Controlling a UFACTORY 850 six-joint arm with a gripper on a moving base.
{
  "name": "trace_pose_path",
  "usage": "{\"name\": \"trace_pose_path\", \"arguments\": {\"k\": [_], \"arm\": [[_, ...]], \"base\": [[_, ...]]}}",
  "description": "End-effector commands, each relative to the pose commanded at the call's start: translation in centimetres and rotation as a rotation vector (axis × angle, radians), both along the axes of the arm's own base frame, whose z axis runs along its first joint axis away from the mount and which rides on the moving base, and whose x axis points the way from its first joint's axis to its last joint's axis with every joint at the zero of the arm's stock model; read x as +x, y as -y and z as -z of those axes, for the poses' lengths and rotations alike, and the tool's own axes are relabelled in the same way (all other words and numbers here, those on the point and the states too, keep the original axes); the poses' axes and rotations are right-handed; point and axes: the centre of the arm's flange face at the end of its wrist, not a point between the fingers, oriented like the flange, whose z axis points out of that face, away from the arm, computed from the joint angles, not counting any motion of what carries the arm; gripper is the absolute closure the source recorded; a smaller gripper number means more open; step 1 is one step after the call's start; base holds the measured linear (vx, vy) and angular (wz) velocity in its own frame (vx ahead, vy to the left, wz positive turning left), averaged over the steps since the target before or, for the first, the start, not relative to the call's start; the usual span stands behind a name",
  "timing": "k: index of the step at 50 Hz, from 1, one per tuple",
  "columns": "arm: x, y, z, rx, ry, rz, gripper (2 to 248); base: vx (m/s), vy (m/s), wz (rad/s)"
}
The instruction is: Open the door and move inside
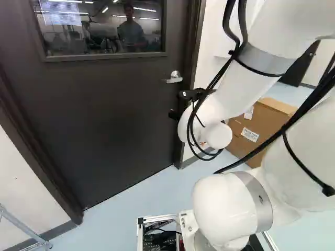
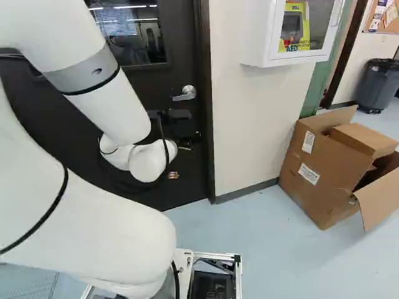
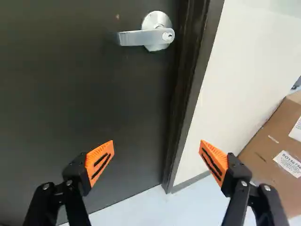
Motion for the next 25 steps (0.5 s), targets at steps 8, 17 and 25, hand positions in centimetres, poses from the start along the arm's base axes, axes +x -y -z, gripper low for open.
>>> {"name": "trace_pose_path", "arguments": {"k": [8, 17, 25], "arm": [[0.5, 0.0, -0.8, -0.010, 0.023, -0.016, 3], [1.1, 0.2, -1.7, -0.026, 0.053, -0.037, 3], [1.7, 0.3, -2.6, -0.041, 0.083, -0.056, 3]], "base": [[0.000, 0.000, 0.000], [0.000, 0.000, 0.000], [0.000, 0.000, 0.000]]}}
